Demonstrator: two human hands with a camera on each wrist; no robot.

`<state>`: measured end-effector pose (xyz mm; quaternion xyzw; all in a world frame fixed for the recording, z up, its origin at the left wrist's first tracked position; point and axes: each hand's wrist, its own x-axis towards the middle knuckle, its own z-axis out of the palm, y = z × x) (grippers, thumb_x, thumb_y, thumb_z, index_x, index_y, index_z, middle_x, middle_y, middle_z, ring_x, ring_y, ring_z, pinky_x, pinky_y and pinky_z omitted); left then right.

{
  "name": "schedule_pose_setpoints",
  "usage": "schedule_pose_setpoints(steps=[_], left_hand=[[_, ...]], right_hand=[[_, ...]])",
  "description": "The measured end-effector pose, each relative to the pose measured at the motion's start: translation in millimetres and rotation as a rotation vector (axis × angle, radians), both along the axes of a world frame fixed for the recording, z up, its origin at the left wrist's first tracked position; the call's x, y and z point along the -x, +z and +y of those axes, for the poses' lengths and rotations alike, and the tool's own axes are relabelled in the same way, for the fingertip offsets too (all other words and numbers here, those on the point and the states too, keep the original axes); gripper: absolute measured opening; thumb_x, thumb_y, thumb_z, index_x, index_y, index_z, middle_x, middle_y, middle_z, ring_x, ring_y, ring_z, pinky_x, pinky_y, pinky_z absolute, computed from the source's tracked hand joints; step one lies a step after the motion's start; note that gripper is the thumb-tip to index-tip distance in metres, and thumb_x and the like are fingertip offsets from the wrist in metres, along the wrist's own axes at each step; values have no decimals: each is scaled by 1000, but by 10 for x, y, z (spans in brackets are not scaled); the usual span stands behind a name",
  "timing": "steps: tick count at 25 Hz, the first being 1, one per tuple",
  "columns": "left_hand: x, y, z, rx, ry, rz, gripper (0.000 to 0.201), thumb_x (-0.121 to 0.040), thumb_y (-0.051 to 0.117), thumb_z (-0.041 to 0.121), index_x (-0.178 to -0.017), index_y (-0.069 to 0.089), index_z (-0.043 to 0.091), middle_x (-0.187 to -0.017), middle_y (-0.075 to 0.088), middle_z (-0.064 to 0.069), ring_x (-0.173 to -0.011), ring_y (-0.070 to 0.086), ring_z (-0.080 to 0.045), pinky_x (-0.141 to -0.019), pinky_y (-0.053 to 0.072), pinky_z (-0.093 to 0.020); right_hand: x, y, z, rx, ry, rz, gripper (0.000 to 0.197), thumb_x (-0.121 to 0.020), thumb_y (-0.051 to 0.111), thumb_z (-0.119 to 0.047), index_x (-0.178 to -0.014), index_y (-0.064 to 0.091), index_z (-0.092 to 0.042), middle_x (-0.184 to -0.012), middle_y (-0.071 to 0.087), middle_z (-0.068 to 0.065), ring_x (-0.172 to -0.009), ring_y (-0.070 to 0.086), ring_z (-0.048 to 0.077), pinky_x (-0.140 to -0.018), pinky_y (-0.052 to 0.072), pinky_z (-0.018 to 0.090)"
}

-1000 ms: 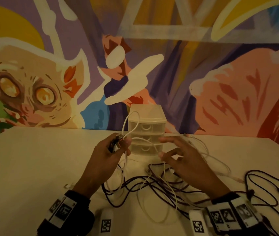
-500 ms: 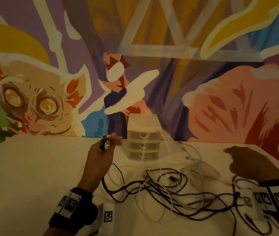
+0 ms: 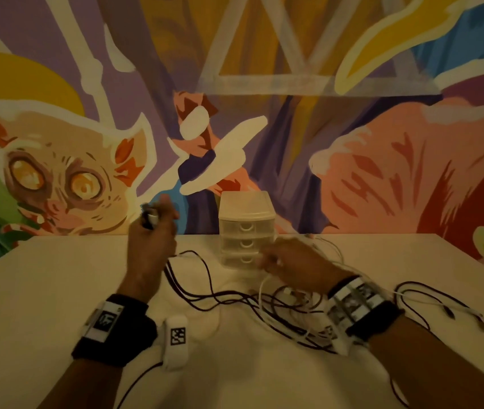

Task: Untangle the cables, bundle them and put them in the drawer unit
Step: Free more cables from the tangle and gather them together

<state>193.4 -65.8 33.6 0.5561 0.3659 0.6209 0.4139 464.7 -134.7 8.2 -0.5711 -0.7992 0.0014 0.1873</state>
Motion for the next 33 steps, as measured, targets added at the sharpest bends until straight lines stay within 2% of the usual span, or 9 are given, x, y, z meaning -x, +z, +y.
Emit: schedule_pose_setpoints(steps=[5, 7, 11, 13, 16, 20, 25, 29, 33], left_hand=[[121, 211, 86, -11, 51, -191, 46, -105, 51, 60, -82, 56, 21, -53, 37, 13, -47, 30, -4, -44, 27, -21], [24, 227, 80, -17, 39, -214, 45, -107, 51, 58, -81, 56, 22, -53, 38, 13, -46, 31, -3, -44, 27, -21], [48, 225, 62, -13, 144, -207, 44, -106, 52, 60, -81, 58, 23, -56, 43, 12, -48, 35, -3, -46, 30, -22], [149, 200, 79, 10, 109, -264, 44, -107, 52, 58, -82, 56, 23, -54, 40, 13, -47, 32, -3, -45, 27, -21], [165, 140, 55, 23, 38, -298, 43, -107, 53, 57, -82, 57, 22, -54, 36, 12, -46, 28, -5, -43, 25, -22], [11, 124, -23, 38, -54, -276, 42, -108, 52, 55, -84, 57, 20, -55, 33, 11, -47, 23, -6, -42, 22, -23], [-28, 131, -50, 78, -215, -190, 44, -108, 49, 57, -85, 54, 20, -61, 26, 7, -51, 19, -10, -44, 24, -24], [102, 220, -27, 40, -272, -99, 43, -107, 49, 56, -83, 54, 20, -62, 27, 7, -53, 22, -9, -46, 24, -23], [359, 326, 143, 33, -159, -132, 42, -109, 50, 53, -81, 53, 22, -59, 29, 9, -50, 22, -7, -44, 23, -23]], right_hand=[[-994, 621, -302, -236, -173, 0, 23, -108, 52, -27, -94, 69, -24, -86, 63, -9, -76, 53, 9, -70, 44, 33], [-1346, 674, -420, -28, -398, -206, 21, -105, 56, -16, -96, 74, -21, -94, 72, -2, -82, 62, 17, -75, 50, 39], [-1893, 789, -671, -350, -905, -424, 20, -86, 66, 4, -98, 75, -9, -94, 75, 19, -96, 60, 45, -79, 53, 51], [-1969, 863, -841, 83, -933, -343, 15, -89, 78, -20, -104, 74, -21, -114, 73, 11, -108, 61, 36, -90, 53, 50], [-1474, 845, -978, 935, -674, -414, 47, -74, 84, -69, -111, 68, -44, -119, 60, -22, -107, 59, 5, -100, 49, 29], [-304, 657, -659, 475, -209, -121, 113, -55, 56, -105, -153, 43, -50, -155, 41, -29, -142, 44, 1, -122, 38, 35], [997, 195, -69, 567, 36, 193, 142, -61, 84, -80, -168, 1, -37, -174, 18, -16, -158, 24, 10, -127, 23, 33], [1170, -272, 224, 457, 113, 430, 52, -93, 76, -50, -139, 58, -38, -112, 79, 0, -93, 70, 2, -95, 58, 34], [838, -28, 82, 456, 91, 531, 36, -99, 62, -61, -111, 74, -30, -74, 64, -6, -62, 63, 11, -72, 64, 38]])
